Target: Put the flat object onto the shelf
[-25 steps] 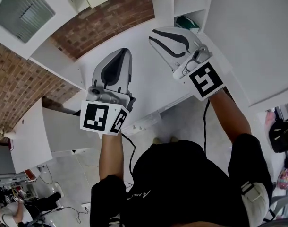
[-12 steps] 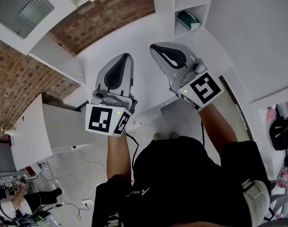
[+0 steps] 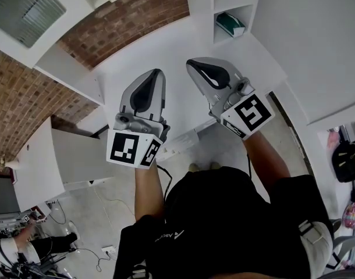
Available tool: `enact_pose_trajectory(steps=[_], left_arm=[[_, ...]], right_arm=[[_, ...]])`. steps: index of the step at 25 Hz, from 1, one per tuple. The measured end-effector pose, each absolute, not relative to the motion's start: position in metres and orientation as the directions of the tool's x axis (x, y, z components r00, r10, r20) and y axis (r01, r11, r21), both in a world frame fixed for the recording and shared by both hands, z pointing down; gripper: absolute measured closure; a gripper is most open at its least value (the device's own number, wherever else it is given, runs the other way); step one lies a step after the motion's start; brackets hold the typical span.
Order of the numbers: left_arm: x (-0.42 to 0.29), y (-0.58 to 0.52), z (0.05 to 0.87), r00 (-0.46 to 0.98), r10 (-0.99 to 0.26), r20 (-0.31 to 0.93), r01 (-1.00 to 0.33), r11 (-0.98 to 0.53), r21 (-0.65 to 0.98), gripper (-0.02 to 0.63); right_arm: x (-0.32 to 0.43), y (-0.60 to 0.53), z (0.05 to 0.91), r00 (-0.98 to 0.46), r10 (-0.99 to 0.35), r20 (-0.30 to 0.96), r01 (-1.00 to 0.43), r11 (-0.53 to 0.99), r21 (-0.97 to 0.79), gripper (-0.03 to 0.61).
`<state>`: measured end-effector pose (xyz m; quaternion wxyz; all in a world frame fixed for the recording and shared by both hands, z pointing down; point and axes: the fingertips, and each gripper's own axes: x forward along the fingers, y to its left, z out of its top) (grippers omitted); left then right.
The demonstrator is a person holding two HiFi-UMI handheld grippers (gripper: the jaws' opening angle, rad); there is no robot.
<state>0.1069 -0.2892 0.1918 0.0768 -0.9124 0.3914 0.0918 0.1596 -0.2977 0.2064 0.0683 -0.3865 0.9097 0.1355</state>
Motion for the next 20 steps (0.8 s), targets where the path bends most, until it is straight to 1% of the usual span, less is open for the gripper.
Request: enact_pose_trajectory(steps=[20], left_arm=[[0.1072,-0.2935,0.1925,0.685,-0.691,-0.231,-0.718,-0.694,-0.050,0.615]], right_arm=[[0.1574,-0.3022,0.2133,-0.706,-0.676,-0.212,-0.708,0.678,0.197,0.578]])
